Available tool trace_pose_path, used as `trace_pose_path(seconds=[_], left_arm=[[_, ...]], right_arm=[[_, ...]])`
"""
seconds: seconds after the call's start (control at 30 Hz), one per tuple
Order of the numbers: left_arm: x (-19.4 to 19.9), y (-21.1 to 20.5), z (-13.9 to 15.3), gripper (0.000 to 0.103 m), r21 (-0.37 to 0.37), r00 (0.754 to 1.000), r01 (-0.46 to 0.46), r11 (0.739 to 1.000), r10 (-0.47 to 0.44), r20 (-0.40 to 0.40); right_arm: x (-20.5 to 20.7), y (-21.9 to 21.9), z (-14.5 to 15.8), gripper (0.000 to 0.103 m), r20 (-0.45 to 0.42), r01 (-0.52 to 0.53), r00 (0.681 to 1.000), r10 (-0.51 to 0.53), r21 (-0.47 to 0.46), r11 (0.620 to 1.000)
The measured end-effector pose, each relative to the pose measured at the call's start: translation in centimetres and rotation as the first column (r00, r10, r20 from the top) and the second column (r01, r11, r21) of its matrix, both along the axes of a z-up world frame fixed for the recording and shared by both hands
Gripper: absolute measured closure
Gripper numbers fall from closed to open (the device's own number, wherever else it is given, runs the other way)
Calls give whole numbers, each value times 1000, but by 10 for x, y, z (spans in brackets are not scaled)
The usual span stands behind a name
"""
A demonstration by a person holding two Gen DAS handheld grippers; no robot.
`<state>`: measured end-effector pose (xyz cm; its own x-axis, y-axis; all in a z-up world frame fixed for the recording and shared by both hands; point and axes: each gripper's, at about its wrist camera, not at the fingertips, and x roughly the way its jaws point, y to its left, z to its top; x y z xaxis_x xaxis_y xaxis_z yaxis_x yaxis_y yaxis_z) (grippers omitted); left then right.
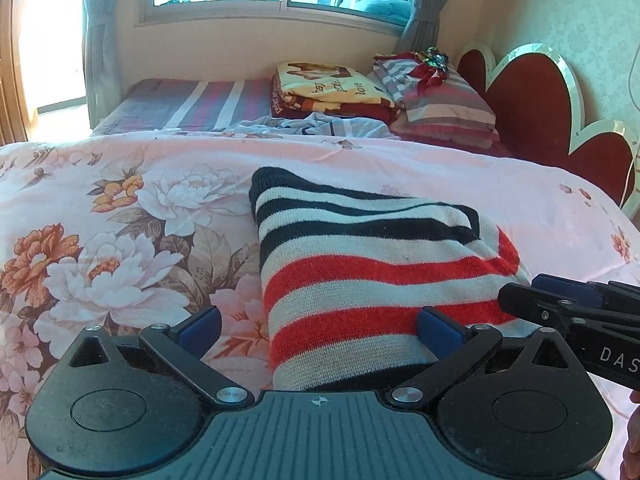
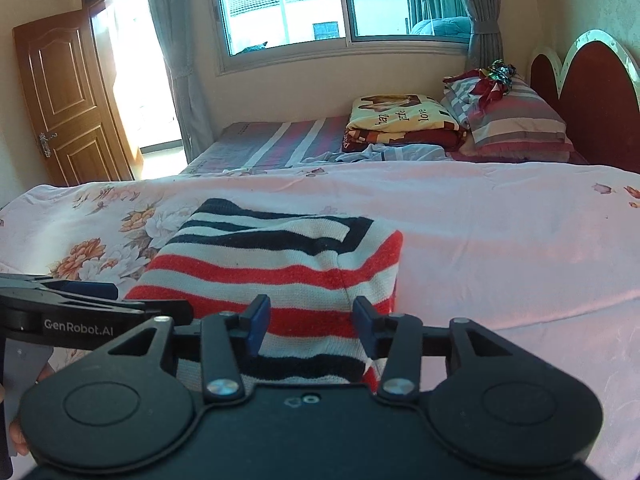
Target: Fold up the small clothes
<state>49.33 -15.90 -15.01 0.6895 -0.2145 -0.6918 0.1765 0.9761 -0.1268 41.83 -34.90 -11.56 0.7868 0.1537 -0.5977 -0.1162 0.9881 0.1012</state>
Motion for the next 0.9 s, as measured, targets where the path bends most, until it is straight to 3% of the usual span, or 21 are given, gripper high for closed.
trace_pose_path(seconds=[0.4,0.5,0.6,0.77,0.9], left_arm=[[53,0,-13,0,-17,997,-51,999,50,-64],[58,1,-20,0,-35,994,-60,998,56,-96],[55,3,-18,0,-44,994,-55,998,50,-98],[33,21,-7,0,-66,996,-13,998,7,-90],[14,36,-9,0,-109,994,-7,994,-5,-107]], right_arm=[[62,-6,-2,64,-40,48,998,-48,-15,999],[74,-4,-11,59,-102,38,994,-41,-25,999],[71,-4,-12,56,-105,14,994,-17,-26,1000],[50,-24,0,40,-112,12,994,-5,60,998],[38,-45,-11,30,-215,27,977,11,172,985]])
